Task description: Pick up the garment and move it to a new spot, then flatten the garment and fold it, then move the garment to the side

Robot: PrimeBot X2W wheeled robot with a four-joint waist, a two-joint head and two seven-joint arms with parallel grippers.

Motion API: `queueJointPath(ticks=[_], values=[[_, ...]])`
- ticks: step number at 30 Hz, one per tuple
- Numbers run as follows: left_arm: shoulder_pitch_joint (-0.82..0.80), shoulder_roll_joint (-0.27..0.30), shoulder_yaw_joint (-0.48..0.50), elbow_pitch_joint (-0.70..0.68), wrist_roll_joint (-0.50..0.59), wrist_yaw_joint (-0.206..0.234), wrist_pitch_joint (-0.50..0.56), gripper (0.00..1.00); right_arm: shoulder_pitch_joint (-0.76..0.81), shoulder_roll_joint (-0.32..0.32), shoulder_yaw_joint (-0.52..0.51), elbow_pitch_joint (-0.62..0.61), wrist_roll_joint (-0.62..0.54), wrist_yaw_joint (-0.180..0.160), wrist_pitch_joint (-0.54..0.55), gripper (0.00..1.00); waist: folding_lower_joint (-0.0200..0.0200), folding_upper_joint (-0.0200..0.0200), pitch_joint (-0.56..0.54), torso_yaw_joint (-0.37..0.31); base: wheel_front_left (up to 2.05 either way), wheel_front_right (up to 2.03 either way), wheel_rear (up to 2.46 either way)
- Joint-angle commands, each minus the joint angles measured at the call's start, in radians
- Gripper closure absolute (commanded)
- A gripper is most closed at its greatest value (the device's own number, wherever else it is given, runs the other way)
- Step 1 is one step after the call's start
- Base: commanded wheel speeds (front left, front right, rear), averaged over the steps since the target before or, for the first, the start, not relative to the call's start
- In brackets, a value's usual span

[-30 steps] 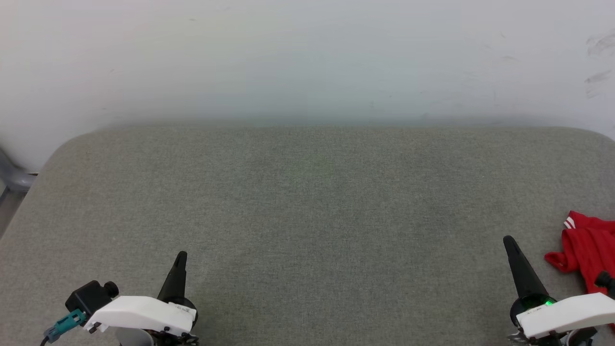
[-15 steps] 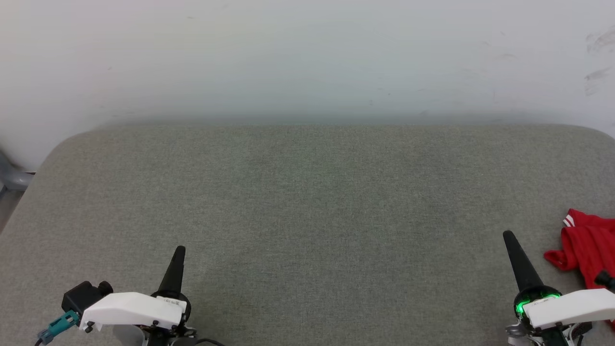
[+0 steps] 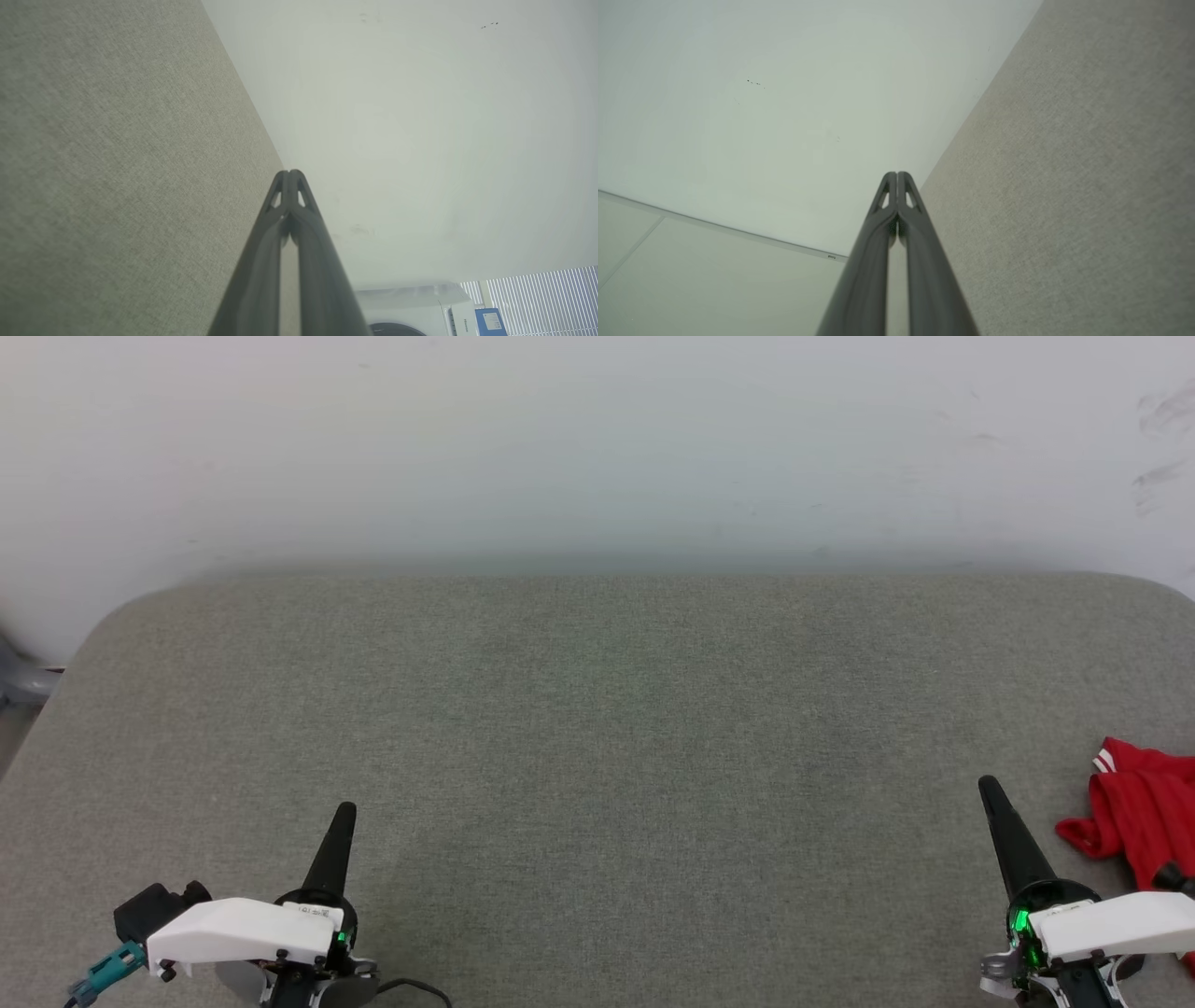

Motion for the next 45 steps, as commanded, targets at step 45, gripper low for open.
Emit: queueJointPath(ticks=[45], values=[[-0.046,-0.056,0.103,0.021,-0.286,-0.066,0.09,1.0,-0.092,-0.002,-0.005,0.113,0.355,0.0,-0.003,1.0,0.0,0.0,0.02,-0.012,0.0,0.0,0.0]])
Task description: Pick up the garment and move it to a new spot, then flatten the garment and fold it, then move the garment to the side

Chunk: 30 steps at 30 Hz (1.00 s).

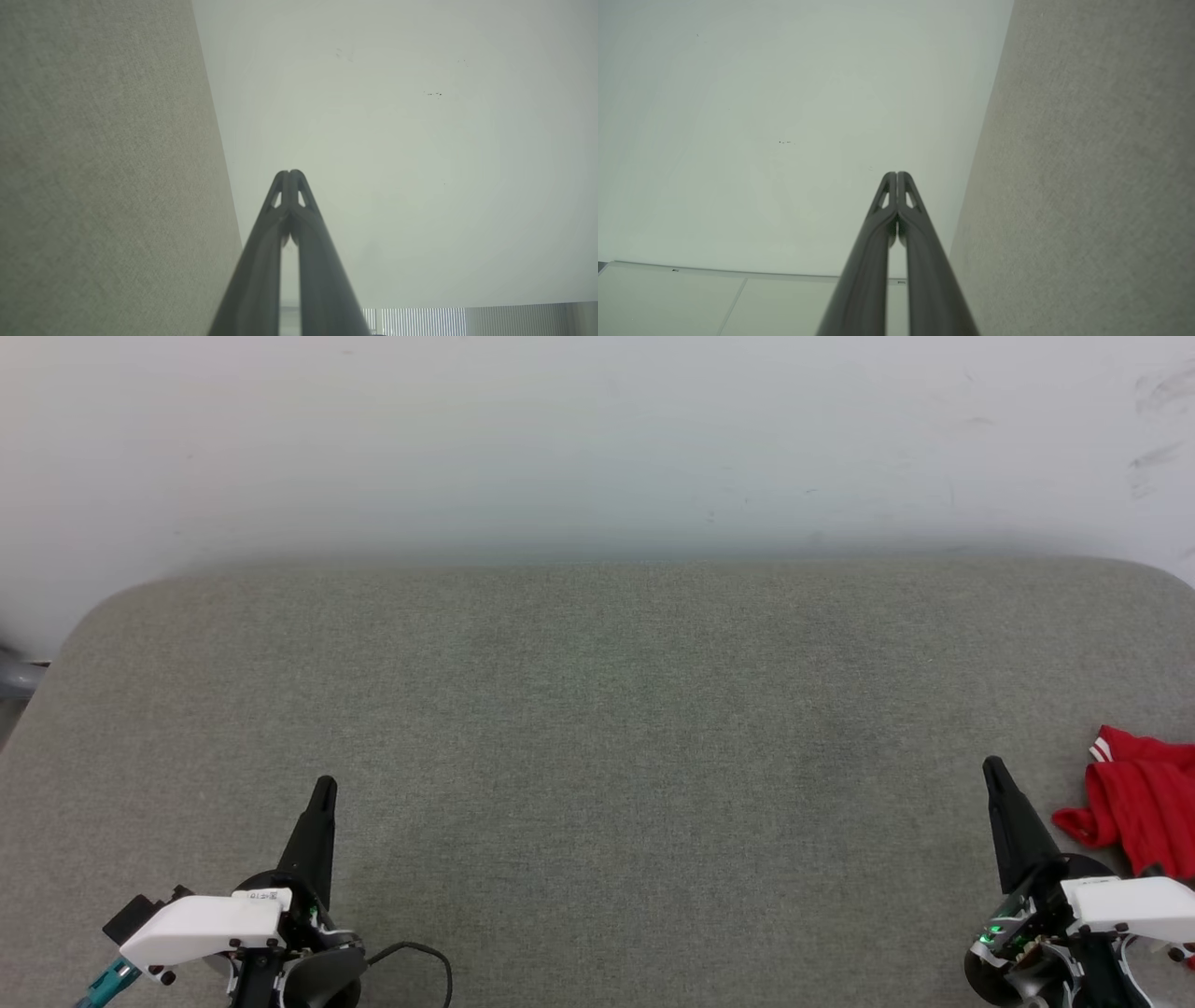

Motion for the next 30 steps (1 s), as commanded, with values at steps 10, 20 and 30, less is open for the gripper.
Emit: queueJointPath(ticks=[10,20,30], values=[[-0.009,-0.002,0.005,0.001,-0.002,-0.003,0.002,1.0,-0.014,-0.001,-0.001,0.001,0.004,0.0,-0.001,1.0,0.0,0.0,0.0,0.0,0.0,0.0,0.0],[-0.009,-0.002,0.005,0.001,-0.001,-0.003,0.003,1.0,-0.014,-0.001,-0.002,0.001,0.003,0.0,0.0,1.0,0.0,0.0,0.0,0.0,0.0,0.0,0.0],[-0.009,-0.003,0.006,0.001,0.0,-0.003,0.004,1.0,-0.014,0.0,-0.002,0.001,0.003,0.0,0.0,1.0,0.0,0.0,0.0,0.0,0.0,0.0,0.0]])
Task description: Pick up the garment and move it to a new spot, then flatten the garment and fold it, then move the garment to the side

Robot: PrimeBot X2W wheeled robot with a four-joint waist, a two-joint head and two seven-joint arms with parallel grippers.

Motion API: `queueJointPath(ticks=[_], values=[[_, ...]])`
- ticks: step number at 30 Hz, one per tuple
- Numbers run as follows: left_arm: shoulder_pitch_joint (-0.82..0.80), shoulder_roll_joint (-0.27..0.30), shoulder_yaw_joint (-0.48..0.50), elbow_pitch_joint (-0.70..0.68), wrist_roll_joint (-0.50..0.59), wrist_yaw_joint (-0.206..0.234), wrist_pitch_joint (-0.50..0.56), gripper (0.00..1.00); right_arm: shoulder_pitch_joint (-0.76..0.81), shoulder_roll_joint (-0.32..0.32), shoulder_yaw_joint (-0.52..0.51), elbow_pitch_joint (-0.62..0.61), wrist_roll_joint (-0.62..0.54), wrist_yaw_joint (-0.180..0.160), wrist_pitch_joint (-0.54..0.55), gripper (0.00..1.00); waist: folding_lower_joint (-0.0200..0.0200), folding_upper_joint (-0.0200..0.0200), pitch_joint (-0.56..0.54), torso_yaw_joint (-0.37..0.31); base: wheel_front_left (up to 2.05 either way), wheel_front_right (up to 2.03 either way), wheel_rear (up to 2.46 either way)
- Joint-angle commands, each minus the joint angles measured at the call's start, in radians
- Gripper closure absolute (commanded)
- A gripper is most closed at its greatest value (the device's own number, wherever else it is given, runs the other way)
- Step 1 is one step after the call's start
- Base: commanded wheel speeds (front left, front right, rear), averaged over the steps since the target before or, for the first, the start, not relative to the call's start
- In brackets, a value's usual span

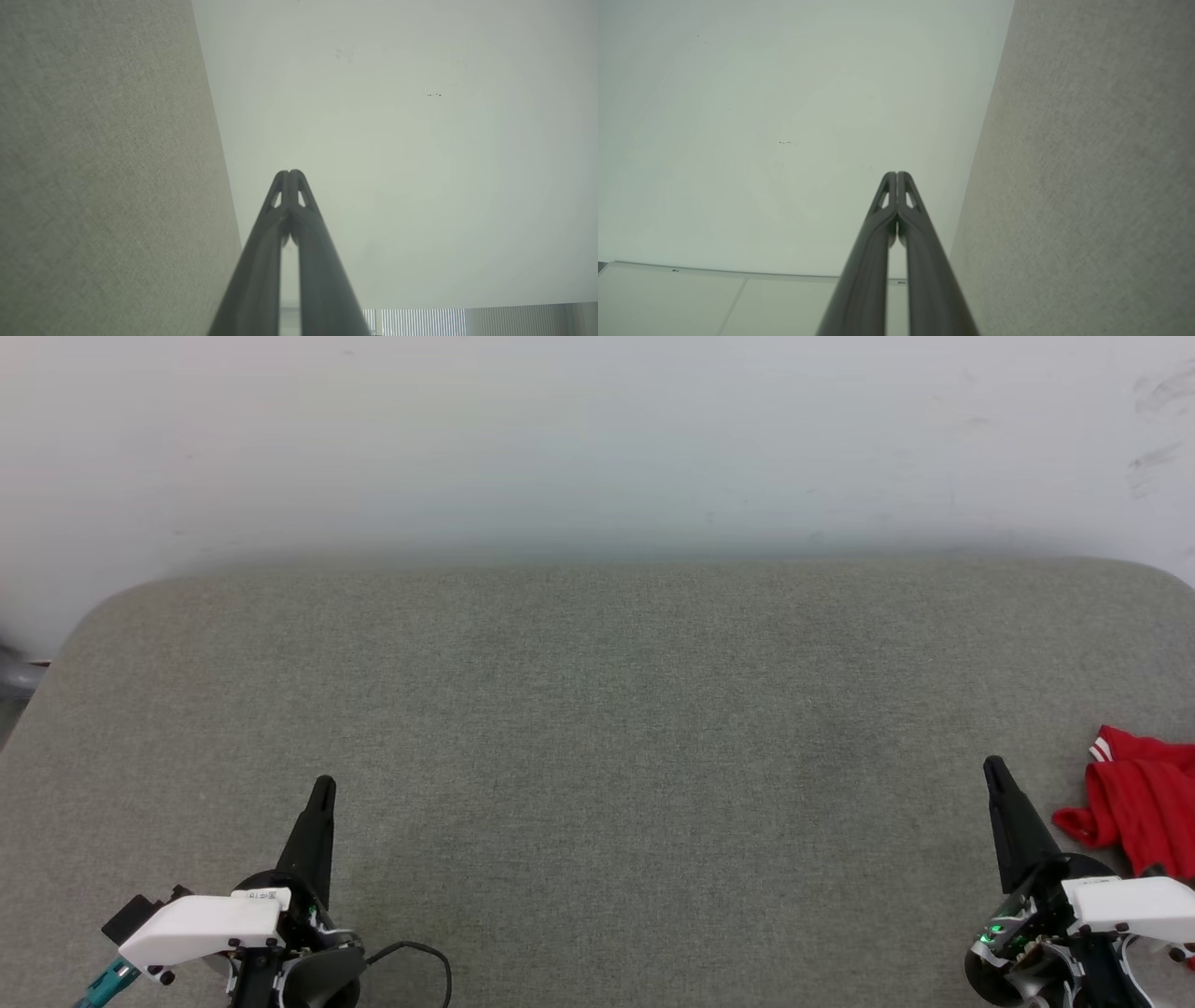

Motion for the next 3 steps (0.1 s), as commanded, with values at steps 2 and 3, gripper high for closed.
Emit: queueJointPath(ticks=[2,3], values=[[-0.008,-0.002,0.003,0.0,-0.001,-0.003,0.004,1.0,-0.012,0.0,-0.001,0.001,0.003,0.0,0.0,1.0,0.0,0.0,0.0,0.0,0.0,0.0,0.0],[-0.008,-0.002,0.003,0.0,0.0,-0.003,0.004,1.0,-0.013,0.0,-0.001,0.001,0.003,0.0,0.0,1.0,0.0,0.0,0.0,0.0,0.0,0.0,0.0]])
